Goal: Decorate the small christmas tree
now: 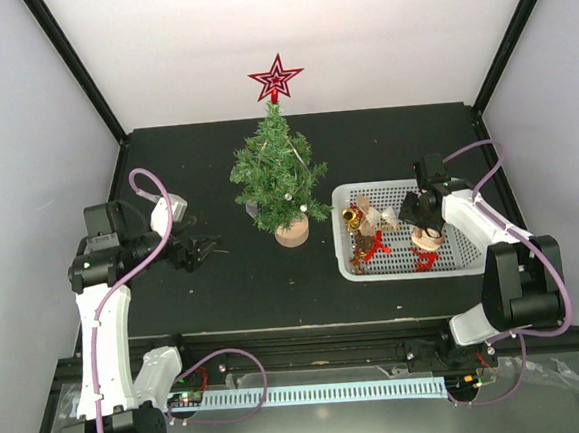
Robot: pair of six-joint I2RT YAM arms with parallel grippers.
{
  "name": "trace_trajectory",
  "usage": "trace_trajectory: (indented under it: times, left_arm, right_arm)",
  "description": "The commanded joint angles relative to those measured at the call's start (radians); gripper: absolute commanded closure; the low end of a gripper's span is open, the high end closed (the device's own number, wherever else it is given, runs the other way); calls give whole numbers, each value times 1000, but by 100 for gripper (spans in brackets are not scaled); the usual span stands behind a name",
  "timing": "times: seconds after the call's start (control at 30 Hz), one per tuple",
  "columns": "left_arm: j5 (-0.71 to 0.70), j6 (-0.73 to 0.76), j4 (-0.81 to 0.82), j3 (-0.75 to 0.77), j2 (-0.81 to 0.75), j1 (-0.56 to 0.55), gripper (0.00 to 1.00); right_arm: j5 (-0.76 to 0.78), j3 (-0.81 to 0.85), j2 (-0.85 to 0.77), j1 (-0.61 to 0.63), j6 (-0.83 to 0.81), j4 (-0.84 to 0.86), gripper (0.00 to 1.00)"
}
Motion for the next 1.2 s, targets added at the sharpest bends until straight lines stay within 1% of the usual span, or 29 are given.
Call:
trace_trajectory:
  times: [0.0,0.33,0.53,0.67,0.8,0.93,1.07,1.17]
  left_arm:
    - [29,-4,19,7,-18,8,1]
    - [52,-7,21,9,-26,8,1]
    - [55,-8,20,9,-35,8,1]
    - [54,-14,23,10,-44,8,1]
    - [41,-18,24,9,-55,8,1]
    - [25,-20,23,9,-69,8,1]
    - [15,-21,20,9,-72,8,1]
    - [10,-29,20,13,-75,9,1]
  right_arm:
    - [5,-25,-19,2,9,-25,99]
    - [37,22,-119,3,16,-130,99]
    - [41,21,-196,4,16,-172,99]
    - [30,8,-238,6,1,-184,99]
    - [-18,-14,-242,7,-16,-162,99]
    - [-29,9,-276,18,-19,-161,99]
    - [-8,89,-338,54,-38,-205,99]
    - [56,160,-366,147,-48,-255,99]
